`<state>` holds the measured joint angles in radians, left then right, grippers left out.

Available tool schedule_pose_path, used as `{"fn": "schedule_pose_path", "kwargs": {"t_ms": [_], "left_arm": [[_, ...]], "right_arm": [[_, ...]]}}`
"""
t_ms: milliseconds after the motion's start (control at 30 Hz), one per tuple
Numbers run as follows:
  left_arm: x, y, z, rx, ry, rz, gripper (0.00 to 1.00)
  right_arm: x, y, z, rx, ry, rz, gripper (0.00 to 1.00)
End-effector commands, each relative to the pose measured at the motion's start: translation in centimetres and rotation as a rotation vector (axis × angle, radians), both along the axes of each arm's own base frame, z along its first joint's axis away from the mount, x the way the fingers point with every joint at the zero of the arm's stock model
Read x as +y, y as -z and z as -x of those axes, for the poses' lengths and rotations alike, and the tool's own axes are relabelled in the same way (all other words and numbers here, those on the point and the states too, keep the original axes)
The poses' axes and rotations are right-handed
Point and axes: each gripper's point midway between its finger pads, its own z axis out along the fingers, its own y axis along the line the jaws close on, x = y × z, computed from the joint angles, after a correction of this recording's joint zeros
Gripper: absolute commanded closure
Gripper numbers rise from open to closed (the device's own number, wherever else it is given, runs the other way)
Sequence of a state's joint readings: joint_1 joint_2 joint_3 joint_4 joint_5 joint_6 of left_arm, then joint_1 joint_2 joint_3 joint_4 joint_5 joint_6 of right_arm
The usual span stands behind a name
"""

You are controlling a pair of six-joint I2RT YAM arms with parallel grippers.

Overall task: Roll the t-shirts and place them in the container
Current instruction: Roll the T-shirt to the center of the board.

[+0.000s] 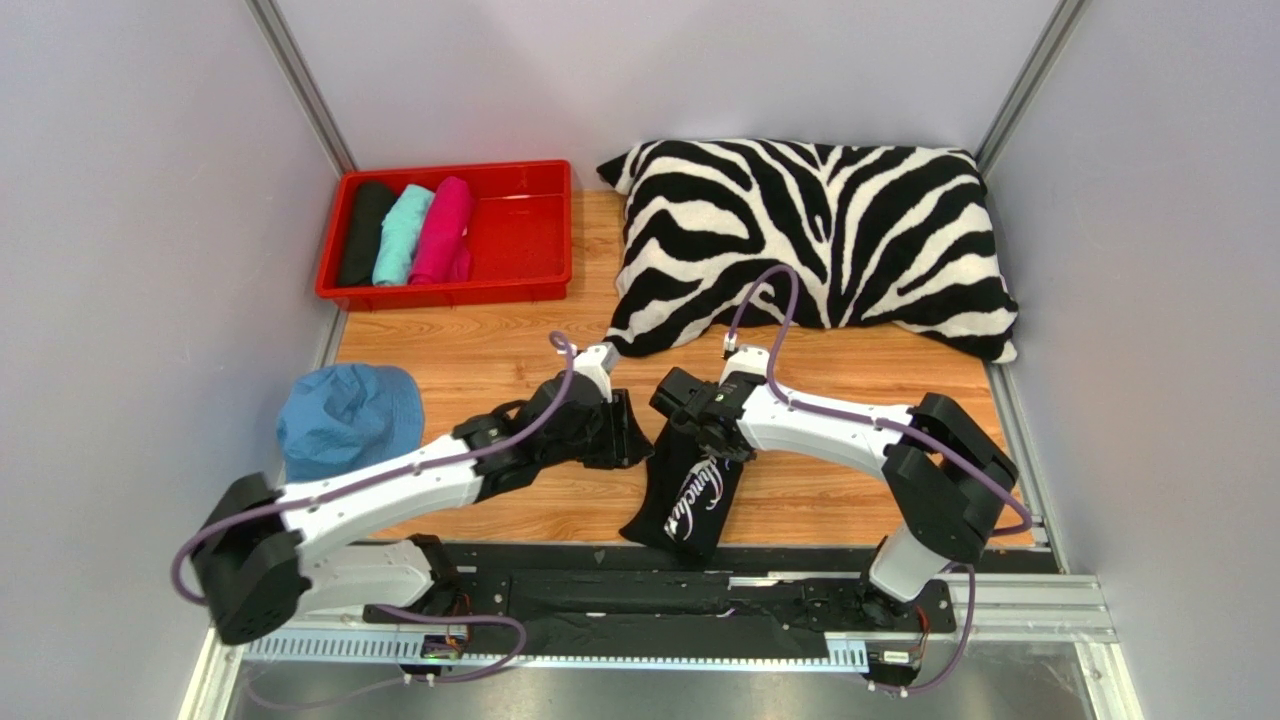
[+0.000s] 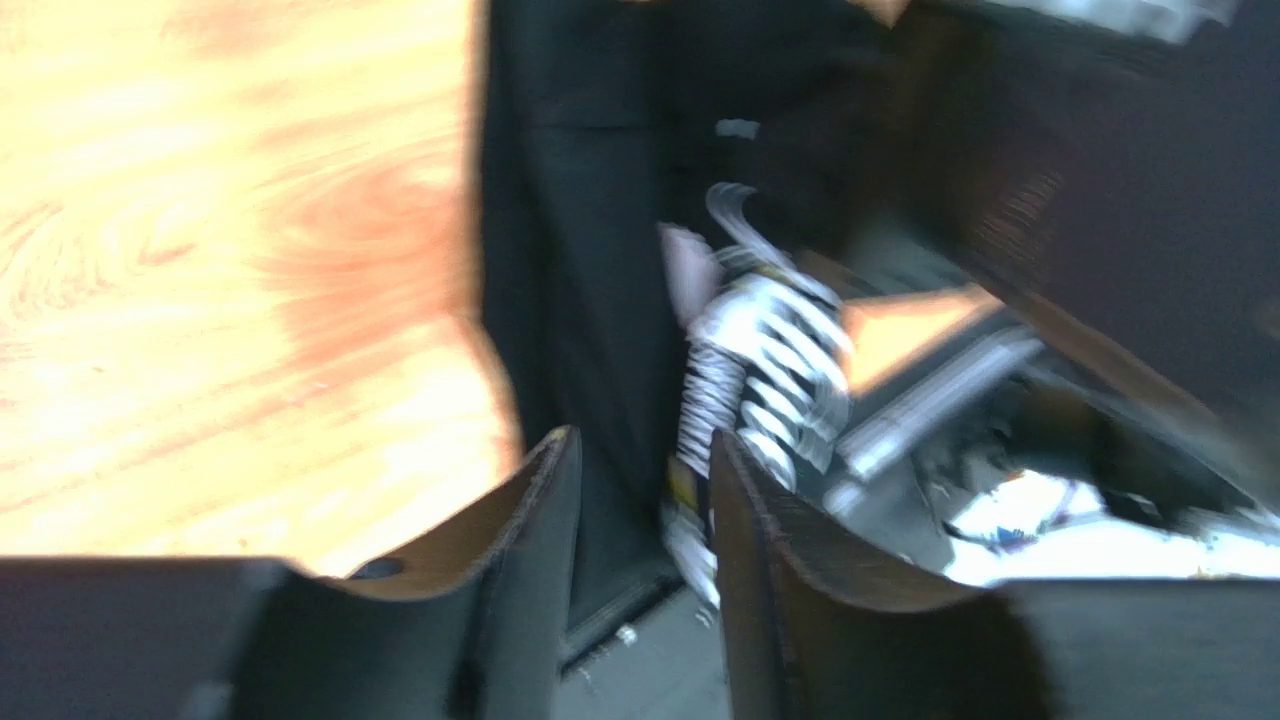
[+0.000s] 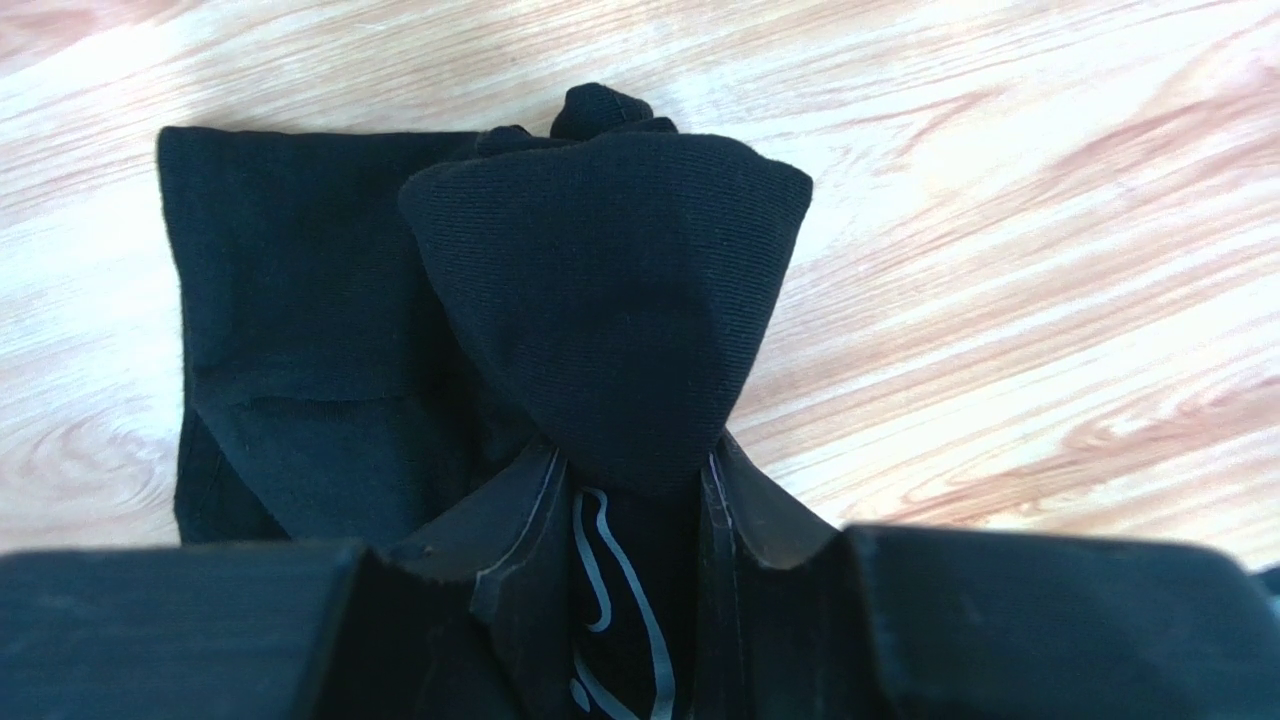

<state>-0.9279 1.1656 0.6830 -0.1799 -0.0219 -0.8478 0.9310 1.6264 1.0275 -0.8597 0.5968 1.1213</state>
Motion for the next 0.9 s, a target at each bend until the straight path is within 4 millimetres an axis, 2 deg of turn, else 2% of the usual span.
{"fn": "schedule_pose_path", "kwargs": {"t_ms": [0, 33, 67, 100, 133, 167, 200, 233, 300, 333, 400, 500, 733, 867], "left_arm": [[2.0, -3.8, 1.6, -0.184, -0.036, -0.023, 0.48], [2.0, -4.3, 3.2, -0.206, -0.005, -0.03, 0.46], [1.9, -4.4, 3.9, -0.225, 0.001, -0.043, 0.45], [2.0, -5.1, 3.7, -0.264, -0.036, -0.056, 0.42], [1.9, -4.5, 4.0, -0.275, -0.029, -0.103, 0.39], [1.2, -4.4, 5.3, -0.291, 0.01, -0.125, 0.32], [0.8, -5.2, 4.9, -0.325, -0.015, -0.141, 0.29], [0.1, -3.9, 5.1, -0.326, 0.004, -0.205, 0.28], [-1.3, -4.5, 5.2, -0.373, 0.009, -0.241, 0.26], [-1.8, -3.2, 5.1, -0.381, 0.017, -0.308, 0.26], [-2.9, -3.8, 5.0, -0.427, 0.016, -0.35, 0.25], [-4.6, -2.5, 5.2, -0.459, 0.052, -0.43, 0.23], [-7.6, -1.5, 7.0, -0.48, 0.137, -0.418, 0.23], [-8.2, -0.1, 7.4, -0.474, 0.158, -0.45, 0.22]], "right_arm": [[-1.8, 0.0, 0.3, 0.072, 0.01, 0.129, 0.89], [-1.7, 0.0, 0.3, 0.083, 0.004, 0.137, 0.89], [-1.7, 0.0, 0.3, 0.098, 0.001, 0.149, 0.89], [-1.6, 0.5, 0.5, 0.12, -0.001, 0.168, 0.89], [-1.1, 0.1, 0.1, 0.121, -0.003, 0.166, 0.89], [-1.3, 0.2, 0.3, 0.141, -0.005, 0.188, 0.89], [-1.2, 0.7, 0.3, 0.162, -0.006, 0.199, 0.89], [-0.8, 0.6, 0.3, 0.169, -0.016, 0.197, 0.89], [-0.6, 1.0, 0.5, 0.192, -0.019, 0.194, 0.89], [-0.6, 1.1, 0.6, 0.2, -0.022, 0.192, 0.89], [-0.4, 1.2, 0.8, 0.21, -0.027, 0.183, 0.89], [-0.5, 1.5, 1.0, 0.224, -0.028, 0.185, 0.88], [-0.6, 2.0, 1.3, 0.237, -0.025, 0.186, 0.88], [-0.3, 2.2, 1.2, 0.241, -0.027, 0.173, 0.89]]}}
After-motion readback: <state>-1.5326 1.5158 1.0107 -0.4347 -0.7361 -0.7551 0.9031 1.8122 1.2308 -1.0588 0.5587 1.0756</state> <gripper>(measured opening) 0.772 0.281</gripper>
